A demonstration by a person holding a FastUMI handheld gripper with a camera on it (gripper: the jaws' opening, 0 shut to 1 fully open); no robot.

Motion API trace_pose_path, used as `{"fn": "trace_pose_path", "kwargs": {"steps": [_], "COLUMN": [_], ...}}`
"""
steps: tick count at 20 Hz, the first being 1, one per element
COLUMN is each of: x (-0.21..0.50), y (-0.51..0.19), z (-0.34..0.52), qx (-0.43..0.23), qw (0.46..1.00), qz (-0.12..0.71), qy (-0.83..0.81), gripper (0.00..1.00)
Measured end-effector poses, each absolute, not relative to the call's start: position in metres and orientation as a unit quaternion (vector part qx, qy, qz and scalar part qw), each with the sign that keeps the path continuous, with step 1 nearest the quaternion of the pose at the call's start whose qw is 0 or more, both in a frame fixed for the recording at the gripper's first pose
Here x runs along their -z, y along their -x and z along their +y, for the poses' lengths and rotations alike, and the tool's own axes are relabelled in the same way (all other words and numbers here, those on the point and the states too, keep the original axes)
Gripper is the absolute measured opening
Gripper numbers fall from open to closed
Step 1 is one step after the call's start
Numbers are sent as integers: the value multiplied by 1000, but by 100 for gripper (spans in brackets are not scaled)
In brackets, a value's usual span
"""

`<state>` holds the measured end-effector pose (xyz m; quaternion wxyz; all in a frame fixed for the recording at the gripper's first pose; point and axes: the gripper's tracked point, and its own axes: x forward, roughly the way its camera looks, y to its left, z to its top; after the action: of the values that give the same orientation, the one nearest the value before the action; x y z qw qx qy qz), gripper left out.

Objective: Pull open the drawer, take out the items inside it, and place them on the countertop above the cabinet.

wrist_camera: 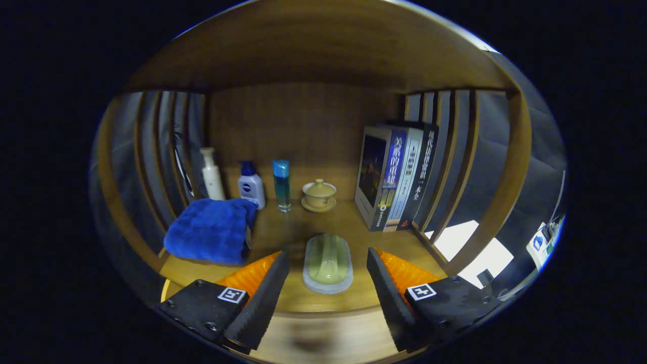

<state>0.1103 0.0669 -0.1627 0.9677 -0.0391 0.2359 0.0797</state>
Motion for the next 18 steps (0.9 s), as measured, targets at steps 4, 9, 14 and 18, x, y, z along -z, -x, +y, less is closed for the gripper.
{"fn": "trace_pose_path", "kwargs": {"steps": [4,9,14,18], "x": [131,107,114,138], "y": [-63,-12,34,70], "z": [78,62,47,31], "qx": [-94,-75,-61,-51], "qw": [976,987,989,989], "qz": [191,138,133,137], "qy": [39,29,9,5], "gripper": [99,99,98,98]}}
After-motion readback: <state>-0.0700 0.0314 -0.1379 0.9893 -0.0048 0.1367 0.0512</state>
